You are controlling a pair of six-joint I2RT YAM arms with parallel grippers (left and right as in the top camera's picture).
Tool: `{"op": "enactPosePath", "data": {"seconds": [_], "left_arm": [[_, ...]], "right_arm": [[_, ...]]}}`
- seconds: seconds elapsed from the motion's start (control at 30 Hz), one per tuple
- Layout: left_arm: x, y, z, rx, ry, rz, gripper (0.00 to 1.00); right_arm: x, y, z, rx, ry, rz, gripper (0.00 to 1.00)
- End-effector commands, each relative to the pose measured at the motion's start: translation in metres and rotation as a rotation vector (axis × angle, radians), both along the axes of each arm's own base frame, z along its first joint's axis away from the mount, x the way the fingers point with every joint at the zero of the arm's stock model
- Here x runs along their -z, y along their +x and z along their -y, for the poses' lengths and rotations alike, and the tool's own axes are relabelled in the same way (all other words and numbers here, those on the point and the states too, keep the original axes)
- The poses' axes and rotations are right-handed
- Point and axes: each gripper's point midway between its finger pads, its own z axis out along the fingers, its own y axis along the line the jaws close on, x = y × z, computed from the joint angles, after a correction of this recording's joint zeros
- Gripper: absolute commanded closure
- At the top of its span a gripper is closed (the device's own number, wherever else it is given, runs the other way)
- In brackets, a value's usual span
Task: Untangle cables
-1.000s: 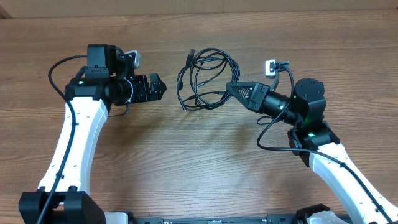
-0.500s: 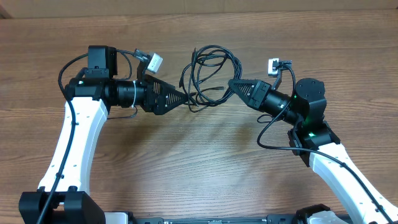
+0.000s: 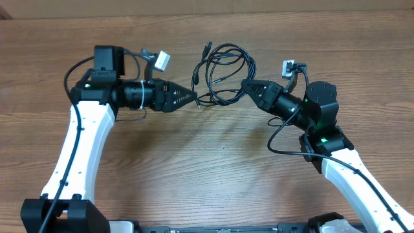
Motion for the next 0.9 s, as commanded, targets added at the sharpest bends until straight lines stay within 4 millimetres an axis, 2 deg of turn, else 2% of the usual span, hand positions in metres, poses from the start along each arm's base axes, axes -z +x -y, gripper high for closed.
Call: {"op": "enactPosePath", "data": {"seconds": [0.0, 0.13, 0.27, 0.4, 0.5, 0.67, 0.77, 0.87], "left_arm": [[0.013, 0.010, 0.013, -0.125, 0.068, -0.157, 0.26], [0.020, 0.012, 0.040, -0.150, 0.141, -0.144, 0.20], [0.029, 0.018, 0.050, -0.250, 0.205, -0.183, 0.29], [0.038, 0.024, 0.046, -0.358, 0.254, -0.228, 0.40], [0.042, 0.027, 0.043, -0.396, 0.286, -0.228, 0.57], [0.045, 0.030, 0.038, -0.421, 0.309, -0.219, 0.77], [0.051, 0.030, 0.032, -0.448, 0.344, -0.226, 0.84], [0.061, 0.030, 0.018, -0.503, 0.416, -0.235, 0.86]], "right_arm": [[-0.009, -0.002, -0.003, -0.022, 0.007, 0.031, 0.96], [-0.010, -0.003, -0.004, -0.032, 0.009, 0.030, 0.96], [-0.010, -0.005, -0.005, -0.042, 0.011, 0.030, 0.96], [-0.010, -0.007, -0.007, -0.062, 0.015, 0.029, 0.96], [-0.013, -0.010, -0.009, -0.084, 0.022, 0.040, 0.96], [-0.027, -0.016, -0.015, -0.137, 0.052, 0.088, 0.96], [-0.028, -0.017, -0.016, -0.140, 0.081, 0.059, 0.96], [-0.038, -0.021, -0.019, -0.171, 0.116, 0.071, 0.96]]}}
